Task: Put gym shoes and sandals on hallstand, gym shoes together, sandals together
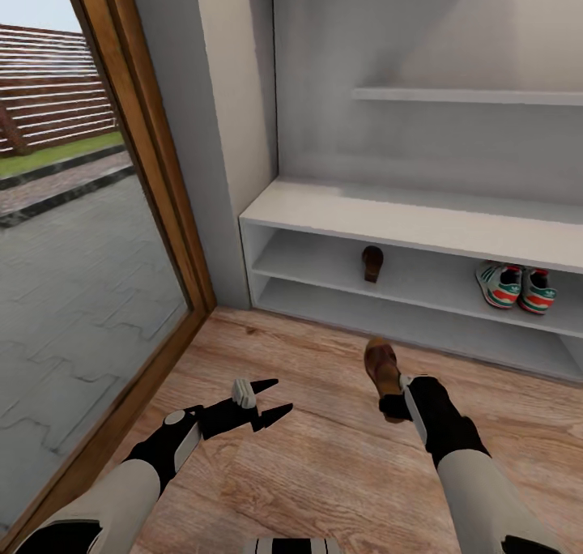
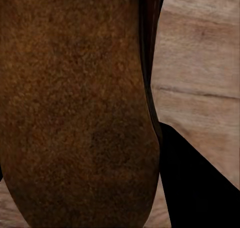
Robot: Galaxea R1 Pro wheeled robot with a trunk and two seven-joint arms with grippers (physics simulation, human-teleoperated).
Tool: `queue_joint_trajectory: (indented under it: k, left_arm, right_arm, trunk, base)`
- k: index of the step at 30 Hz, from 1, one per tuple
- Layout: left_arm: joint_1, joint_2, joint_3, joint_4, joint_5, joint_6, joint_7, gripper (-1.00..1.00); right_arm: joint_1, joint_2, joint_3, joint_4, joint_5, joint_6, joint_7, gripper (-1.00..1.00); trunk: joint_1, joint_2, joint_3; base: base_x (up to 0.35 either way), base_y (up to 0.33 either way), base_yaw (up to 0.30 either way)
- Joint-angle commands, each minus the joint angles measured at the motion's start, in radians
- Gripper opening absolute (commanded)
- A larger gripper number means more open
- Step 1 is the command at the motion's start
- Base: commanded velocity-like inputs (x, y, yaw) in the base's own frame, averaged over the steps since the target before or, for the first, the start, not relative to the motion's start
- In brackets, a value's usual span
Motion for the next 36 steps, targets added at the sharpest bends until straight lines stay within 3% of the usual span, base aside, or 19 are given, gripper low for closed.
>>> queue_joint_trajectory:
  k: [1, 8, 15, 17, 20, 23, 27, 29, 36]
  left_arm:
    - [-0.001, 0.0, 0.002, 0.001, 0.001, -0.005, -0.003, 1.0]
    - [-0.001, 0.0, 0.001, 0.001, 0.001, -0.005, -0.003, 1.0]
    - [-0.001, 0.0, 0.002, 0.001, 0.002, -0.005, -0.003, 1.0]
    - [-0.001, 0.0, 0.001, 0.001, 0.002, -0.005, -0.003, 1.0]
    - [-0.001, -0.001, 0.001, 0.001, 0.002, -0.005, -0.003, 1.0]
    - [-0.001, -0.001, 0.001, 0.001, 0.002, -0.005, -0.003, 1.0]
    - [-0.001, -0.002, 0.001, 0.001, 0.002, -0.005, -0.003, 1.0]
    - [-0.001, -0.002, 0.001, 0.001, 0.002, -0.005, -0.003, 1.0]
    - [-0.001, -0.002, 0.001, 0.002, 0.002, -0.005, -0.003, 1.0]
  right_arm:
    - [-0.002, 0.002, -0.004, -0.01, 0.004, 0.003, -0.002, -1.0]
    - [-0.02, 0.009, -0.004, 0.024, 0.004, 0.003, -0.008, -1.0]
    - [-0.078, 0.011, -0.004, 0.024, 0.004, 0.003, -0.011, -1.0]
    - [-0.084, 0.029, -0.004, 0.019, 0.005, 0.002, -0.011, -1.0]
    - [-0.085, 0.036, -0.004, 0.015, 0.005, -0.003, -0.011, -1.0]
    - [-0.085, 0.036, -0.004, 0.017, 0.005, -0.057, -0.01, -1.0]
    - [-0.085, 0.037, -0.004, 0.028, 0.005, -0.253, -0.011, -1.0]
    - [-0.085, 0.036, -0.004, 0.031, 0.005, -0.303, -0.01, -1.0]
    - [-0.085, 0.035, -0.002, 0.032, 0.006, -0.339, -0.009, -1.0]
  trunk:
    - [0.0, 0.0, -0.001]
    - [0.0, 0.0, -0.001]
    - [0.0, 0.0, -0.001]
    - [0.0, 0.0, -0.001]
    - [0.0, 0.0, -0.001]
    - [0.0, 0.0, -0.001]
    - [0.0, 0.0, -0.001]
    - [0.0, 0.0, -0.001]
    - [0.0, 0.0, -0.001]
  base:
    - [0.0, 0.0, 0.0]
    - [0.0, 0.0, 0.0]
    - [0.0, 0.0, 0.0]
    - [0.0, 0.0, 0.0]
    - [0.0, 0.0, 0.0]
    - [0.0, 0.0, 0.0]
    - [0.0, 0.0, 0.0]
    - [0.0, 0.0, 0.0]
    - [0.0, 0.0, 0.0]
